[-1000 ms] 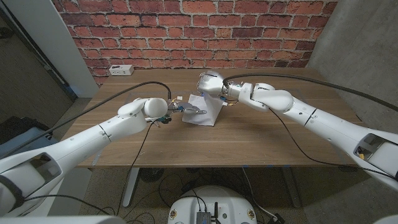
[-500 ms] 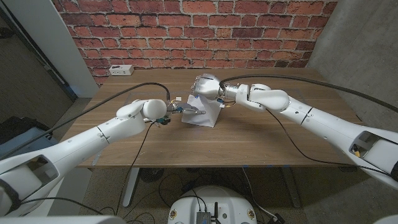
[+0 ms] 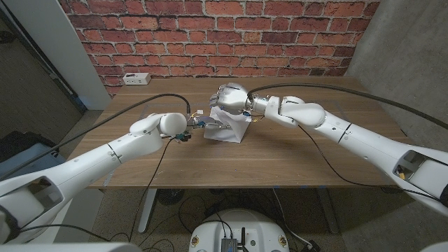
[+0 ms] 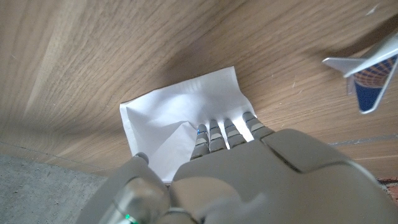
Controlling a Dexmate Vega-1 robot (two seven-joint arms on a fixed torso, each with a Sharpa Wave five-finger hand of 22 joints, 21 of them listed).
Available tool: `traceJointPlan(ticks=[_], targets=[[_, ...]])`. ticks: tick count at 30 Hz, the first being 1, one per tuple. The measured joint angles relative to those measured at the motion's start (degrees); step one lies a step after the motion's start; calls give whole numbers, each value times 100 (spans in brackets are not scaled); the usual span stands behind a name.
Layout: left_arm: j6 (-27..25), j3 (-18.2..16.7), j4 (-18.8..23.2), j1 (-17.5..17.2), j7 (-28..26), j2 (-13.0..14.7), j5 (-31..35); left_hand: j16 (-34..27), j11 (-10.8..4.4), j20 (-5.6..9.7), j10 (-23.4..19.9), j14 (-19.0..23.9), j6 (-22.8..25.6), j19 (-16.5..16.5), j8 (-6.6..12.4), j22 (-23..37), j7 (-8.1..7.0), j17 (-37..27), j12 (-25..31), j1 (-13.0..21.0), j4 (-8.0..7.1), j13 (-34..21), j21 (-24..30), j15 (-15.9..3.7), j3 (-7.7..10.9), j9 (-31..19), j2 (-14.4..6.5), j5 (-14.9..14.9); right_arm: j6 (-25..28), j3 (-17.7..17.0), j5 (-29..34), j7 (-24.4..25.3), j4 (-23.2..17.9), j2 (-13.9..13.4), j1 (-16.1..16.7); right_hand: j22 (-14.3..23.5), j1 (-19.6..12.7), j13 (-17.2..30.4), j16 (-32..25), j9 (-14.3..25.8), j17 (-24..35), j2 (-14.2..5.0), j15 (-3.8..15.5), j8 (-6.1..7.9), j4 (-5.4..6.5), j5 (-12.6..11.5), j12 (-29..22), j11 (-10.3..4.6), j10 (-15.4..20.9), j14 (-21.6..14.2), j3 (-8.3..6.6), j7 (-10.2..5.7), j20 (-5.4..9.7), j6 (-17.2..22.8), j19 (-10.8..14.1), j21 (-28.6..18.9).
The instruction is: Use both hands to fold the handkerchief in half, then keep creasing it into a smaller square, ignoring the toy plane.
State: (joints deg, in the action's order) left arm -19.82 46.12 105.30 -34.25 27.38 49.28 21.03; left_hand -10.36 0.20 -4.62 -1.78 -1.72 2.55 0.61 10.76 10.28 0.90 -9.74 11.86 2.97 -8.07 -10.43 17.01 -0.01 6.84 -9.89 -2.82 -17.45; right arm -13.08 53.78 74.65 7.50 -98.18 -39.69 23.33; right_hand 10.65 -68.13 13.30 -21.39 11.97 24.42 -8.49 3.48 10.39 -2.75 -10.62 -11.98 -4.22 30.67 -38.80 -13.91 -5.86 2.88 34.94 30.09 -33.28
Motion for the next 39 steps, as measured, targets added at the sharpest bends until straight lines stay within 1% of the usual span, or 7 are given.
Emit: traceJointPlan(ticks=[4,7,10,16,22,27,39], targets=[[-50,-68,129,-72,-89,68,12,0,-23,0,-23,42,46,1,0,16,-18,12,0,24,0,0,0,17,0,0,-24,0,123,-57,-25,-71,-73,-21,79,0,4,0,27,-27,-17,-5,31,65,-17,-1,0,-18,107,-31,-18,-27,0,101,0,-21],[-118,-97,197,-112,-184,100,51,-8,-16,-123,-130,140,172,166,12,35,-61,15,3,86,0,0,13,14,0,0,-85,-23,180,-108,-31,-94,-123,-30,149,0,21,0,27,-27,-26,-21,31,91,-33,-1,-36,-57,193,-30,-34,-84,0,177,0,-26],[-179,-201,414,-262,-343,198,106,-71,-24,-245,-400,447,453,329,83,28,-137,6,68,209,48,0,-12,55,49,-10,-209,-38,396,-172,-46,-155,-176,-31,243,-10,51,0,67,-26,-53,-3,9,128,-41,-1,-36,-111,263,-52,-42,-172,0,265,0,-44],[-249,-437,720,-590,-933,316,229,-112,-19,-393,-1144,1158,1270,736,188,27,-173,-1,225,441,118,-12,-15,45,234,-13,-429,-87,742,-292,-50,-228,-299,-14,437,-27,104,1,111,-53,-80,46,41,128,-41,-1,-36,-130,281,-82,-42,-171,-22,263,22,-44],[-186,-697,932,-987,-1573,392,345,-340,38,-449,-2547,2454,2757,1296,451,105,148,-55,546,759,84,-87,134,-77,630,-65,-532,113,1122,-404,-87,-315,-424,2,620,-27,194,-26,171,-55,-106,33,31,128,-23,-1,-36,-192,344,-92,-60,-244,-22,336,22,-44],[1,-916,1024,-1338,-2331,401,479,-546,63,-323,-3564,3402,3833,1722,747,160,273,-152,854,931,35,-240,321,-142,1084,-169,-583,377,1451,-519,-190,-343,-554,59,828,-27,372,-26,233,-79,-133,101,31,128,2,-42,-36,-233,383,-92,-39,-292,-53,390,53,-44],[448,-1440,974,-2140,-3974,209,641,-1049,51,-193,-4638,4711,4723,2452,1260,290,329,-379,1225,1179,92,-539,768,-299,1825,-394,-666,646,2179,-726,-738,-385,-751,331,1241,-26,1006,-25,404,-79,-185,195,31,128,288,-42,-36,-209,359,14,113,-261,-239,414,-92,-34]])
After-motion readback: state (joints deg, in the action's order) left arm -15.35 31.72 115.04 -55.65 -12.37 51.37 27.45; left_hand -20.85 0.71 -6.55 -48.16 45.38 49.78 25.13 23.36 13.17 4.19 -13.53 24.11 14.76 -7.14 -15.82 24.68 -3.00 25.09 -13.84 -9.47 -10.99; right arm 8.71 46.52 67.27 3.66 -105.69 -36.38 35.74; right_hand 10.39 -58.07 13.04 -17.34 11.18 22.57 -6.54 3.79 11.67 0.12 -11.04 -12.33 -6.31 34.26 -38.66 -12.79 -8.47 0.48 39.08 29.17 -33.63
